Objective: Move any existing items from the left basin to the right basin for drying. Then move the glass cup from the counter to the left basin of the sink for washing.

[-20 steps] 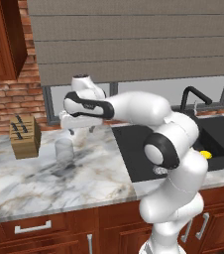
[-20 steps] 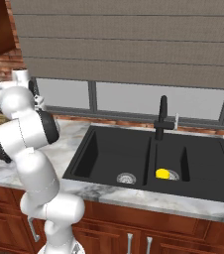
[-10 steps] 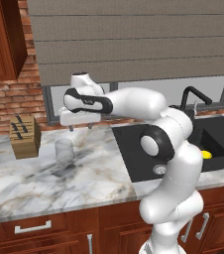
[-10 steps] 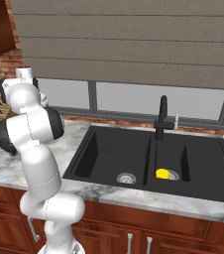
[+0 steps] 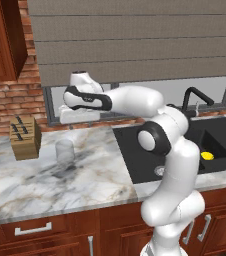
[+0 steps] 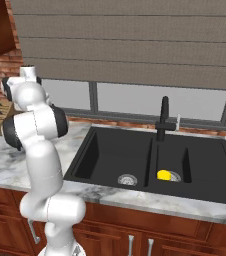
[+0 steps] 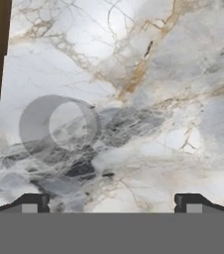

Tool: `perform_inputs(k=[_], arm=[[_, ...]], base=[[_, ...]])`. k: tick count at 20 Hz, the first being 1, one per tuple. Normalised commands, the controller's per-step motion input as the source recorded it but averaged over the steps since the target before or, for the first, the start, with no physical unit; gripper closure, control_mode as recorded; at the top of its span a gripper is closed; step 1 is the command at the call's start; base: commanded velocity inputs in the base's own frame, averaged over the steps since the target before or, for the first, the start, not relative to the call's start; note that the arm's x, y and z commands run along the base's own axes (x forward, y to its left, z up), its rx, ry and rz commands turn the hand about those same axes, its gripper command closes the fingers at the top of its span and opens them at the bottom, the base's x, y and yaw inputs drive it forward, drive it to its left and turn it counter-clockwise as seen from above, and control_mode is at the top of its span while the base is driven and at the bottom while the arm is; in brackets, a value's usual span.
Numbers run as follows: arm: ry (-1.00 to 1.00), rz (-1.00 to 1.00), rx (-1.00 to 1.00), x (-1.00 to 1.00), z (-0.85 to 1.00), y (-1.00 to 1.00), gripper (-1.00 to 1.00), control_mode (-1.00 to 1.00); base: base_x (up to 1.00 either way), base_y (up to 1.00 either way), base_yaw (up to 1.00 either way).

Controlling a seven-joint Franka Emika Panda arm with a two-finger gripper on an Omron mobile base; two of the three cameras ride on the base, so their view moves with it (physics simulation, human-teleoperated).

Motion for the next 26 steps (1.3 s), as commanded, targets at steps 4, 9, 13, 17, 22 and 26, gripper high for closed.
perform_inputs(k=[4,9,13,17,22,26], arm=[[0.01,0.0,0.0,0.22,0.0,0.06,-1.0,-1.0],[0.0,0.0,0.0,0.17,0.0,0.05,-1.0,-1.0],[0.0,0.0,0.0,0.14,0.0,0.04,-1.0,-1.0],[0.0,0.0,0.0,0.05,-0.01,0.0,-1.0,-1.0],[0.0,0.0,0.0,0.0,-0.06,0.0,-1.0,-1.0],[0.0,0.0,0.0,0.0,-0.19,0.0,-1.0,-1.0]], base=[[0.0,0.0,0.0],[0.0,0.0,0.0],[0.0,0.0,0.0],[0.0,0.0,0.0],[0.0,0.0,0.0],[0.0,0.0,0.0]])
